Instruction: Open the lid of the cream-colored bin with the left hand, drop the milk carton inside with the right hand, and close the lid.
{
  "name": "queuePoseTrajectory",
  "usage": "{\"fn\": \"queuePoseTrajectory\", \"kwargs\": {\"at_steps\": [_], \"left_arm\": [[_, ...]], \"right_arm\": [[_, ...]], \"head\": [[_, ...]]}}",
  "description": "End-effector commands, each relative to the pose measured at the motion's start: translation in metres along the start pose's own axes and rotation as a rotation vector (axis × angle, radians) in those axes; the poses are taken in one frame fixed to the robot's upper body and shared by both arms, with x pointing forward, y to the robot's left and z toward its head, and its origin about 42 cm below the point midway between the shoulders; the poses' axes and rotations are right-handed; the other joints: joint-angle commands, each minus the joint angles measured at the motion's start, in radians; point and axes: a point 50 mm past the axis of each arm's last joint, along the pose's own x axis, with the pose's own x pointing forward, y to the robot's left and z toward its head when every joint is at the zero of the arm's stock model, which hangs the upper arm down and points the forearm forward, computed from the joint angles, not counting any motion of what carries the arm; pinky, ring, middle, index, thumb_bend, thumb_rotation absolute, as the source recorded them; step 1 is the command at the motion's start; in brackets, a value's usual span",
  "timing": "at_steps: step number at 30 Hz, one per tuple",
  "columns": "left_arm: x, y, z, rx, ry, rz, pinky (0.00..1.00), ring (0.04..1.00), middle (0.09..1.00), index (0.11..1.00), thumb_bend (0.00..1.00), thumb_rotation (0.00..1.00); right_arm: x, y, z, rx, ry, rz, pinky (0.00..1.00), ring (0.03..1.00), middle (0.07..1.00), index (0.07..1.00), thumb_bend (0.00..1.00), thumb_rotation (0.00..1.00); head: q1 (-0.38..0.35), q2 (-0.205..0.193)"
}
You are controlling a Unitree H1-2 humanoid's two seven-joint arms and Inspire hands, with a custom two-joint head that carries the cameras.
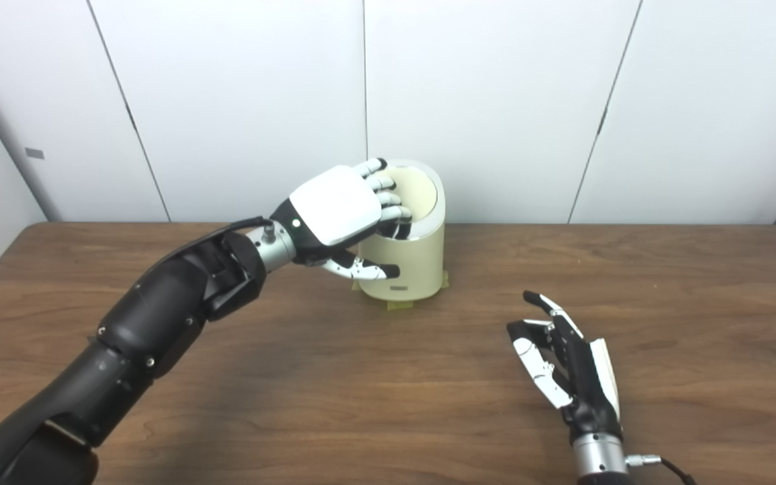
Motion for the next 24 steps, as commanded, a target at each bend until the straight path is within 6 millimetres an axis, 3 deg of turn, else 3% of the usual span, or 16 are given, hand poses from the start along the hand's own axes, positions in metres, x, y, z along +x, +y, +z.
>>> {"fn": "queuePoseTrajectory", "kwargs": {"at_steps": [1,6,10,14,17,21,24], "left_arm": [[-0.006,0.002,-0.007,0.038,0.001,-0.036,0.94,0.868,0.801,0.777,0.47,0.91],[-0.006,-0.007,-0.002,0.033,0.018,-0.118,0.93,0.862,0.788,0.747,0.45,0.88],[-0.005,-0.01,0.001,0.054,0.032,-0.205,0.92,0.853,0.793,0.758,0.44,0.92],[-0.007,-0.004,0.003,0.01,0.035,-0.156,0.91,0.85,0.788,0.765,0.44,0.9],[-0.007,0.012,0.004,-0.072,0.066,-0.002,0.88,0.828,0.765,0.742,0.46,0.77],[-0.006,0.056,0.003,-0.121,0.158,0.266,0.84,0.81,0.765,0.76,0.41,0.73],[-0.01,0.073,0.0,-0.193,0.236,0.402,0.8,0.792,0.765,0.765,0.4,0.75]], "right_arm": [[-0.001,-0.004,-0.003,-0.03,-0.013,-0.013,0.7,0.665,0.63,0.806,0.33,0.71],[-0.001,-0.004,-0.004,-0.041,-0.009,-0.017,0.68,0.664,0.632,0.799,0.33,0.68],[-0.001,-0.005,-0.007,-0.022,-0.016,-0.018,0.69,0.664,0.628,0.781,0.34,0.65],[-0.001,-0.007,-0.008,-0.025,-0.021,-0.019,0.69,0.664,0.628,0.782,0.33,0.66],[-0.002,-0.009,-0.008,-0.029,-0.017,-0.02,0.68,0.663,0.631,0.783,0.34,0.68],[-0.002,-0.011,-0.008,-0.011,-0.005,-0.028,0.57,0.614,0.623,0.72,0.36,0.65],[-0.003,-0.011,-0.008,-0.006,-0.01,-0.035,0.55,0.597,0.615,0.682,0.36,0.63]], "head": [[-0.006,-0.003],[-0.017,-0.009],[-0.017,-0.008],[-0.017,-0.006],[-0.016,-0.006],[-0.019,-0.012],[-0.022,-0.016]]}}
